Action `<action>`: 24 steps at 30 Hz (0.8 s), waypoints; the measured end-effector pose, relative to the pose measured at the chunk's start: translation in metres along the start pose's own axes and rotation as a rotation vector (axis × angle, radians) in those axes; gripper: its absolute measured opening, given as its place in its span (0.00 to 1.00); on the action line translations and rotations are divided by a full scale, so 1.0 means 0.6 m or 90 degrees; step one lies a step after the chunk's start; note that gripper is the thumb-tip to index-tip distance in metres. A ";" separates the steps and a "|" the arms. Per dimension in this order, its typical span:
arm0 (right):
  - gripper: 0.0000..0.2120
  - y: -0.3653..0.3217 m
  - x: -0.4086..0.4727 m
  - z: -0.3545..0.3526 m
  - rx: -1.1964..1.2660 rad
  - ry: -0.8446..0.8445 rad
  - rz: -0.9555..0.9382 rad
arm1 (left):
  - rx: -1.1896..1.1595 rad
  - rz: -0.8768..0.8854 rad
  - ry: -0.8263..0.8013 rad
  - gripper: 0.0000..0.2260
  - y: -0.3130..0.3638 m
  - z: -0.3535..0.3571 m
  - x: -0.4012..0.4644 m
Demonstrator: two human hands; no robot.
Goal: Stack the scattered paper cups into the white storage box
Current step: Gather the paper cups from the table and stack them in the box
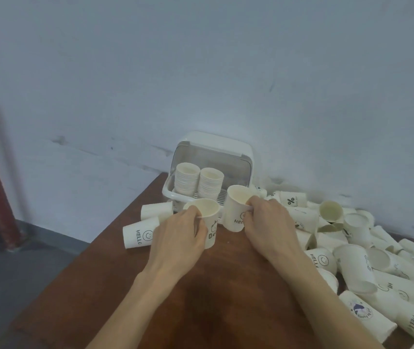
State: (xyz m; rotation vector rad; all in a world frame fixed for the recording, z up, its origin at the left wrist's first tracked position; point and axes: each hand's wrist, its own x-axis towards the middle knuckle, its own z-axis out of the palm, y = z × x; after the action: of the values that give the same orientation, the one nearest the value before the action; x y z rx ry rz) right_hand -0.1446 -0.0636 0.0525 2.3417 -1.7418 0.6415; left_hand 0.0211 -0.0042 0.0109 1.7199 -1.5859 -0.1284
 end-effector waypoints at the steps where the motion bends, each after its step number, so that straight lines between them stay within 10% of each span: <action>1: 0.10 -0.006 0.011 0.000 -0.001 0.006 -0.002 | -0.004 -0.001 0.001 0.06 -0.003 -0.002 0.004; 24: 0.09 -0.032 0.238 0.143 0.054 0.116 -0.043 | -0.076 -0.007 0.058 0.06 -0.058 0.011 0.110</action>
State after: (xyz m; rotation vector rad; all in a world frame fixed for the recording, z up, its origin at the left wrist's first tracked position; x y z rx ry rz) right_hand -0.0720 -0.2144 0.0386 2.3033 -1.5795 0.9016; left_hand 0.0595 -0.0682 0.0132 1.6201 -1.4733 -0.1457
